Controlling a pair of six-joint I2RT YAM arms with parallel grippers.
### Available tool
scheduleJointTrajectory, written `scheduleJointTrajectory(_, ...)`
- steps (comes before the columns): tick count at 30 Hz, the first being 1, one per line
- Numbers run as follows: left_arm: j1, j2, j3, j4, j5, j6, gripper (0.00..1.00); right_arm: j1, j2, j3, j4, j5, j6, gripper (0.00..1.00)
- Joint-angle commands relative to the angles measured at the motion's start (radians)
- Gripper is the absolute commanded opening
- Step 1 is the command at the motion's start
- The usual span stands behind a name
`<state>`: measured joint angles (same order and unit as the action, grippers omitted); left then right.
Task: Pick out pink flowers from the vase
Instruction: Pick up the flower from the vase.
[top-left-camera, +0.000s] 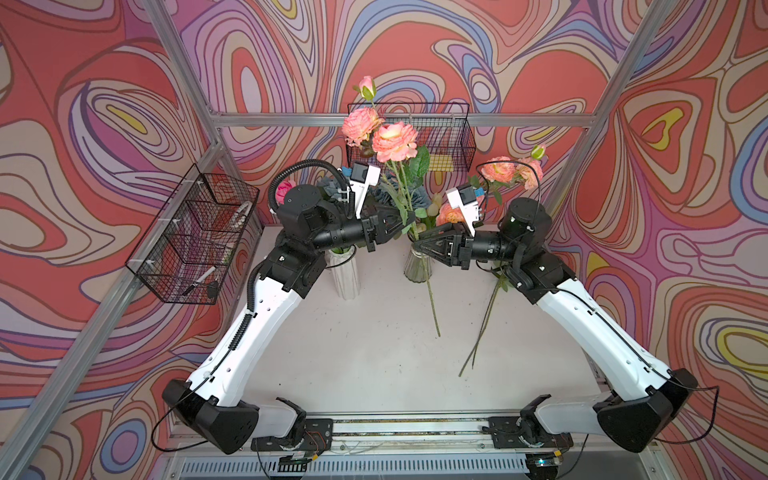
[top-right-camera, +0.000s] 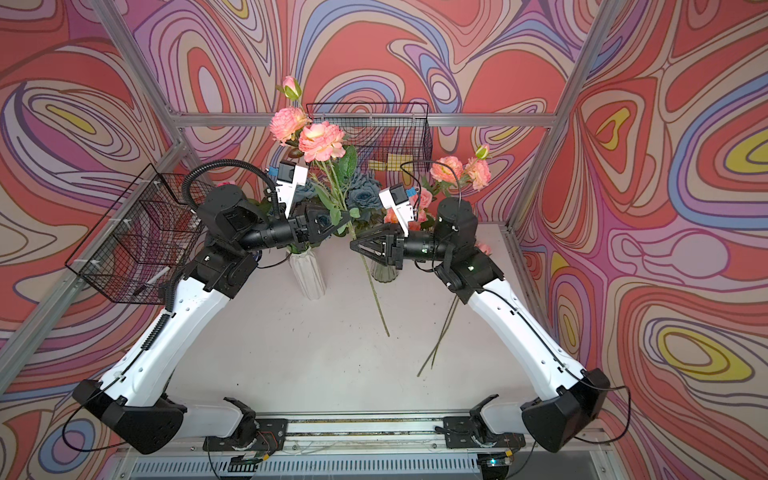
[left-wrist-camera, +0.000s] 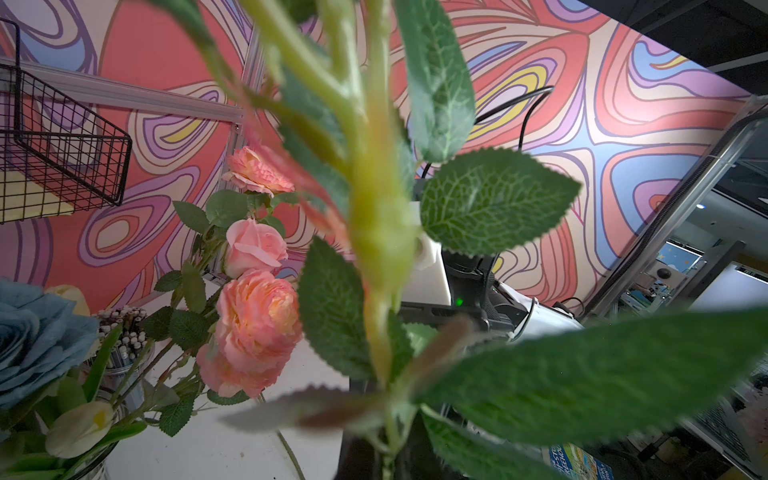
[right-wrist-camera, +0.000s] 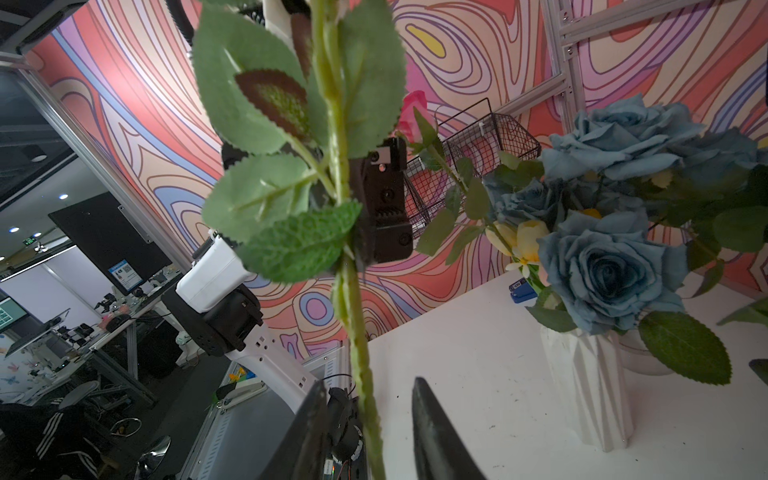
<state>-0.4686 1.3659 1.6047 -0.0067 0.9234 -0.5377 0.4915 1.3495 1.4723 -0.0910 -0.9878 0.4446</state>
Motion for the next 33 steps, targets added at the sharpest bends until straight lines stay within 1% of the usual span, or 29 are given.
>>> scheduleJointTrajectory(1,-0.011,-0.005,-0.009,0.004,-0.007,0.024,0.00,0.007,-0.011,-0.007,-0.004,-0.009,-0.010,0.21)
scheduleJointTrajectory(6,-0.019,-0.001,-0.011,-0.017,-0.010,0.039,0.00,0.007,-0.020,-0.010,-0.023,0.002,-0.025,0.03)
scheduleJointTrajectory(7,-0.020,-0.001,-0.010,-0.023,-0.016,0.041,0.00,0.007,-0.021,-0.010,-0.028,0.003,-0.030,0.00)
scheduleJointTrajectory(8,-0.020,-0.001,-0.009,-0.031,-0.022,0.041,0.00,0.007,-0.023,-0.007,-0.038,0.007,-0.036,0.00)
scheduleJointTrajectory(12,-0.021,-0.006,-0.014,-0.034,-0.026,0.045,0.13,0.007,-0.031,0.005,-0.085,0.027,-0.073,0.00)
scheduleJointTrajectory(17,-0.021,-0.017,-0.021,-0.047,-0.039,0.048,0.51,0.006,-0.056,0.017,-0.157,0.073,-0.142,0.00)
scheduleJointTrajectory(19,-0.021,-0.026,-0.029,-0.052,-0.043,0.055,0.63,0.007,-0.066,0.021,-0.179,0.094,-0.161,0.00)
scheduleJointTrajectory(22,-0.021,-0.053,-0.058,-0.056,-0.069,0.072,0.75,0.007,-0.084,0.023,-0.213,0.138,-0.193,0.00)
scheduleJointTrajectory(28,-0.021,-0.121,-0.130,-0.095,-0.134,0.137,0.87,0.006,-0.131,0.000,-0.271,0.248,-0.251,0.00)
scheduleJointTrajectory(33,-0.021,-0.179,-0.197,-0.120,-0.212,0.183,0.90,0.007,-0.178,-0.022,-0.288,0.325,-0.275,0.00)
